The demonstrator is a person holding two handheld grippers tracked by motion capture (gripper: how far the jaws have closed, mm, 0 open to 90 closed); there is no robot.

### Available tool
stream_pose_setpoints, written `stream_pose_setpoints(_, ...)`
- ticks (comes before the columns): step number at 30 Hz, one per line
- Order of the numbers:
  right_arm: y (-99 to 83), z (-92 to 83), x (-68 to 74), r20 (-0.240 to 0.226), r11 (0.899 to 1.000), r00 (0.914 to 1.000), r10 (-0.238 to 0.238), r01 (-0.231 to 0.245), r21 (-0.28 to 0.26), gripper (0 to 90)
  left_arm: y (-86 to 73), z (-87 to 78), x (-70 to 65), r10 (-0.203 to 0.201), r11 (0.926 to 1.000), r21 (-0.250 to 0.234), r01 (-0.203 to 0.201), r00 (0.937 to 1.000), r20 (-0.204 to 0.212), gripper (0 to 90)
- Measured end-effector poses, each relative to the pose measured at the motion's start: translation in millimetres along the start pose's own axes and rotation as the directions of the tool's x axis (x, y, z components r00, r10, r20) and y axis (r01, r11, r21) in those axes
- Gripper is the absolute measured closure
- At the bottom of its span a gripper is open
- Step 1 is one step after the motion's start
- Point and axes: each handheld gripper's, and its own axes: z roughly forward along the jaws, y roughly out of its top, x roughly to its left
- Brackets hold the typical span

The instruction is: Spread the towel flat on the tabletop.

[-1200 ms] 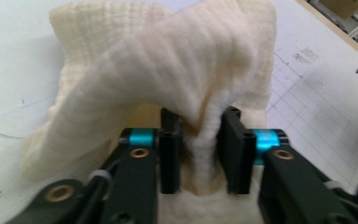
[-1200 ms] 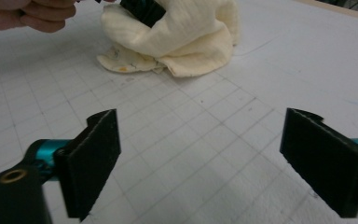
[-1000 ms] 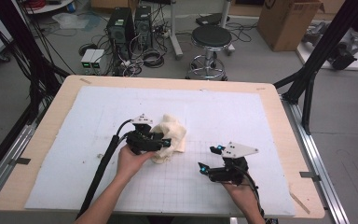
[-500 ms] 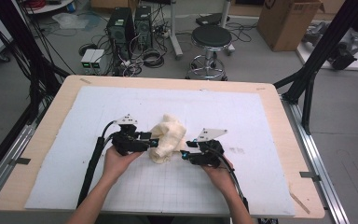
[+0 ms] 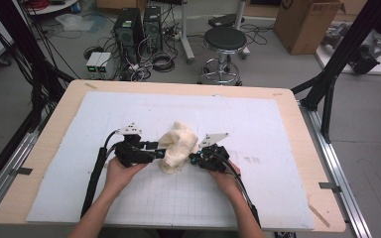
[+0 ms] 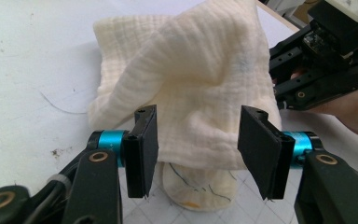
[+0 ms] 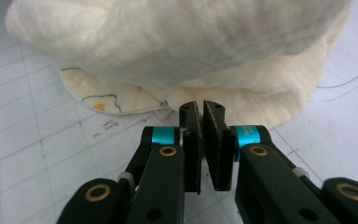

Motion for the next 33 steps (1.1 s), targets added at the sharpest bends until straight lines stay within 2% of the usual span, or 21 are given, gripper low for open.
stream_pose_setpoints(2,-0.3,-6.8,-0.3,-0.009,1.000,1.0000,0.001,-0.001,-0.008,87.0,-0.6,-1.4,-0.7,0.002,1.0000,-0.006,-0.002,1.0000,0.005,47.8)
stream_pose_setpoints(4,-1.3,-23.8,1.3,-0.012,0.999,0.9999,0.006,-0.006,-0.046,87.0,-1.5,-3.1,-1.5,0.001,0.9999,-0.014,-0.001,1.0000,0.009,47.9)
stream_pose_setpoints(5,-1.3,-23.8,1.3,-0.012,0.999,0.9999,0.006,-0.006,-0.046,87.0,-1.9,-3.6,-1.3,0.007,0.9999,-0.016,-0.006,0.9999,0.009,47.9)
stream_pose_setpoints(7,-5.3,-43.1,4.1,-0.005,0.997,0.9999,-0.012,0.012,-0.077,86.9,-3.0,-3.8,-1.7,0.007,0.9998,-0.018,-0.006,0.9998,0.018,48.1)
stream_pose_setpoints(8,-5.3,-43.1,4.1,-0.005,0.997,0.9999,-0.012,0.012,-0.077,86.9,-3.7,-3.4,-2.1,0.004,0.9998,-0.019,-0.004,0.9997,0.023,48.1)
stream_pose_setpoints(11,-15.0,-64.3,9.2,0.001,0.997,0.9998,-0.021,0.021,-0.078,86.7,-6.1,-1.8,-3.9,0.013,0.9998,-0.015,-0.013,0.9995,0.030,48.2)
stream_pose_setpoints(15,-23.6,-78.3,13.7,0.015,0.995,0.9991,-0.040,0.041,-0.092,86.6,-8.6,0.3,-6.8,0.028,0.9996,-0.005,-0.028,0.9990,0.035,48.2)
stream_pose_setpoints(19,-37.1,-91.1,15.9,0.034,0.996,0.9983,-0.048,0.051,-0.080,86.5,-9.1,1.0,-8.5,0.040,0.9992,0.002,-0.040,0.9987,0.033,48.5)
stream_pose_setpoints(23,-56.7,-108.1,14.7,0.046,0.997,0.9986,-0.025,0.028,-0.067,86.5,-9.4,1.3,-8.4,0.037,0.9993,0.005,-0.038,0.9987,0.033,49.8)
stream_pose_setpoints(29,-85.8,-132.6,14.3,0.074,0.999,0.9972,0.007,-0.003,-0.048,86.5,-11.8,8.0,-13.3,0.060,0.9979,0.019,-0.062,0.9962,0.062,60.3)
stream_pose_setpoints(33,-100.5,-139.9,15.0,0.090,0.999,0.9954,0.034,-0.031,-0.031,86.3,-15.2,17.7,-17.6,0.065,0.9968,0.041,-0.068,0.9952,0.073,63.1)
